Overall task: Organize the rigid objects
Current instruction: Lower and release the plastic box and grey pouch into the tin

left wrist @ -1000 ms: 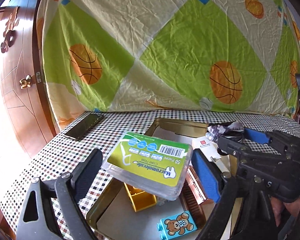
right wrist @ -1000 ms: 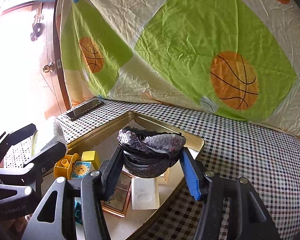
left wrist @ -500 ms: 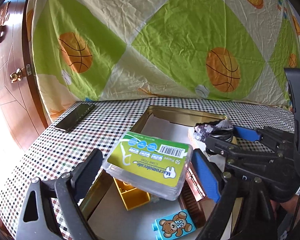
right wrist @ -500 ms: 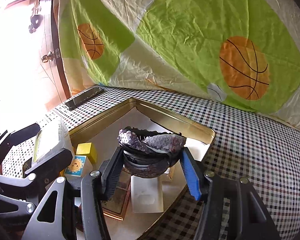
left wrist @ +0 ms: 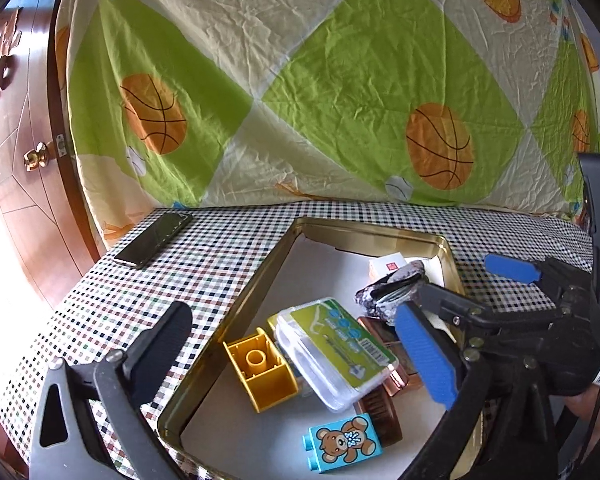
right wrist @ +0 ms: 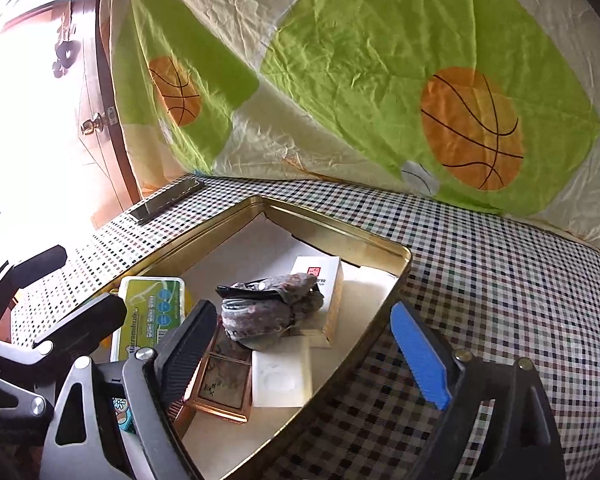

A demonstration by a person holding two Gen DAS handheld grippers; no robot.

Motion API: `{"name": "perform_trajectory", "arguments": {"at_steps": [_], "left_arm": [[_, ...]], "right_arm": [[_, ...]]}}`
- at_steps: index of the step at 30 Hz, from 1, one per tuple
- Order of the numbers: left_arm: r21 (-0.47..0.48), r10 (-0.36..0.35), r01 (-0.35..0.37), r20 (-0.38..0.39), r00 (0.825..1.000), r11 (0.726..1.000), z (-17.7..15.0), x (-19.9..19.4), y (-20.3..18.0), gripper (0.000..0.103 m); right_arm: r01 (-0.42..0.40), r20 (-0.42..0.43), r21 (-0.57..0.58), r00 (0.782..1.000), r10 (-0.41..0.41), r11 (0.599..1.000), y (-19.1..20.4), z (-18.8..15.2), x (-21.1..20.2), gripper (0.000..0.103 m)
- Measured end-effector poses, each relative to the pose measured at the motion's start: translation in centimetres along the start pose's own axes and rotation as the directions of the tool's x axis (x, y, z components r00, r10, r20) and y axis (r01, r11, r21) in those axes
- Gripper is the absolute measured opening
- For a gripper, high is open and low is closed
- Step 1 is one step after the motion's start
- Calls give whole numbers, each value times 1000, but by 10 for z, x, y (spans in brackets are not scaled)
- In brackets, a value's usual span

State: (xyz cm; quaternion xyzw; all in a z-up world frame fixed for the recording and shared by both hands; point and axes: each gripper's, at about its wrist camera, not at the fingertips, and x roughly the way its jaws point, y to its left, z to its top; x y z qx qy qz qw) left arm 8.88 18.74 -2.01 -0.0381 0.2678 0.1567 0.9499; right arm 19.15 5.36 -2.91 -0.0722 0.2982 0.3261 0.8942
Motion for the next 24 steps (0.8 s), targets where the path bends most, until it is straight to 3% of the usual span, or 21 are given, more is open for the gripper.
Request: {"name": "perform_trajectory", "arguments": {"at_steps": [4,12,24], "left_arm": [[-38,11,-10,29,1000,999,-2,-17,8,103],[-123,33,-28,42,999,992,-7,-47,32,103],[-102,77,-69,77,994,992,-10,-61,30,103]], "right_arm": [[36,50,-41,998,-34,999,8,-2,-24,93],[15,131,-88,991,-3,996,29,-7,-68,94],[27,177,-123,984,-5,992,44,-12,-95,95]]}}
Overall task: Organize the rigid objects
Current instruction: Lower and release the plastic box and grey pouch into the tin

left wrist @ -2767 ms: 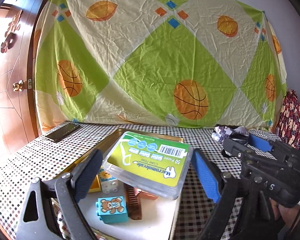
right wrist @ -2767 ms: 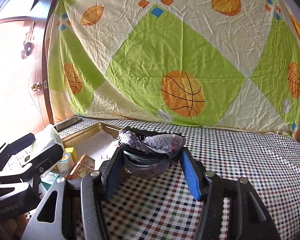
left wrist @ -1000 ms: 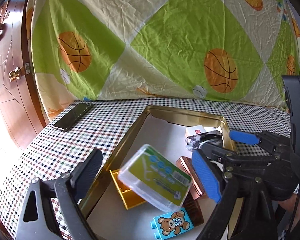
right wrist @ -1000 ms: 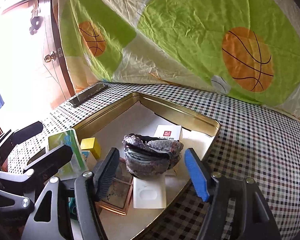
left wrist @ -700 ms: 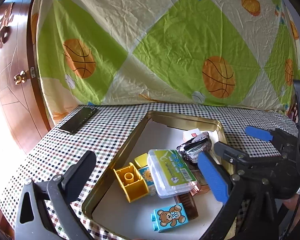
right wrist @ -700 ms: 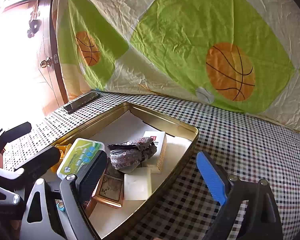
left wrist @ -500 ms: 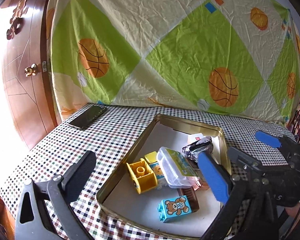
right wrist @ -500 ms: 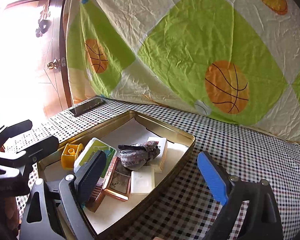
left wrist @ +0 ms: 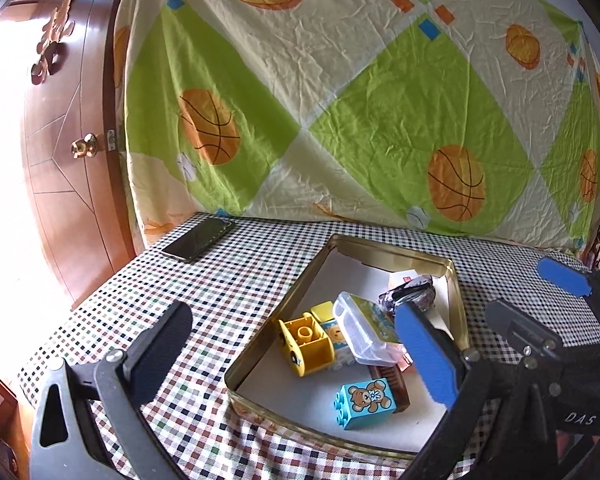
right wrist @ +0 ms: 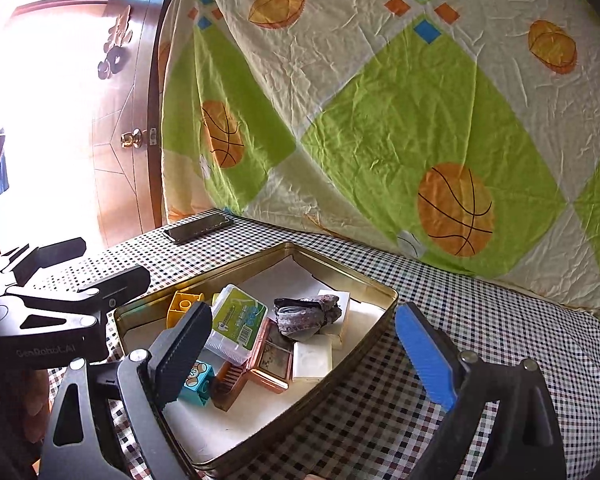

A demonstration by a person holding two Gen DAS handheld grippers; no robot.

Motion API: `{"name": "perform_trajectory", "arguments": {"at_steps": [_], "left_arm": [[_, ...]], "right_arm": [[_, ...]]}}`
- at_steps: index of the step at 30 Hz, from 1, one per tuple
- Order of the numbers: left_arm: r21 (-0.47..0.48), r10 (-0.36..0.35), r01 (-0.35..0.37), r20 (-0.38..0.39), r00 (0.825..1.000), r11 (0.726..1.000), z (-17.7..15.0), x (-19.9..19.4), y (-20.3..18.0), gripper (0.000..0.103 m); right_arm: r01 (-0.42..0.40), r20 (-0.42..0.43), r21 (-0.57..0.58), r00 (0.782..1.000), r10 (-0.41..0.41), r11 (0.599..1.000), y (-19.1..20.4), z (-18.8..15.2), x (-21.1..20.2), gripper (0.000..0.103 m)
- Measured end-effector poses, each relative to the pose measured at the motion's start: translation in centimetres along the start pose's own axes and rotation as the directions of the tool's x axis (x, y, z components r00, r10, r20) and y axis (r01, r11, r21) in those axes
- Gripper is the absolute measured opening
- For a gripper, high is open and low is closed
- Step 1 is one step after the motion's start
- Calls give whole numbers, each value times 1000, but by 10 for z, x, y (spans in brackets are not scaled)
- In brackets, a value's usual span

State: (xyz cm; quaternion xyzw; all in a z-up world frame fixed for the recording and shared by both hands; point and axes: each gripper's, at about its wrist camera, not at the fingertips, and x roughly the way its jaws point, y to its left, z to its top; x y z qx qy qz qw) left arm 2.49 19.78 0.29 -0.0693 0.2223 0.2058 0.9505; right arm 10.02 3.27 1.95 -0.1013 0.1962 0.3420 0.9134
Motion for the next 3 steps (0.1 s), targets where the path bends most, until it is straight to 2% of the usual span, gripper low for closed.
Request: {"name": "perform_trajectory", "arguments": {"at_steps": [3], "left_arm": [[1,2,-2,6,1000,1000,0,-3,-1,103]], "right_arm": [[3,4,11,1000,-3,1000,-3,-1,-3,95]]}}
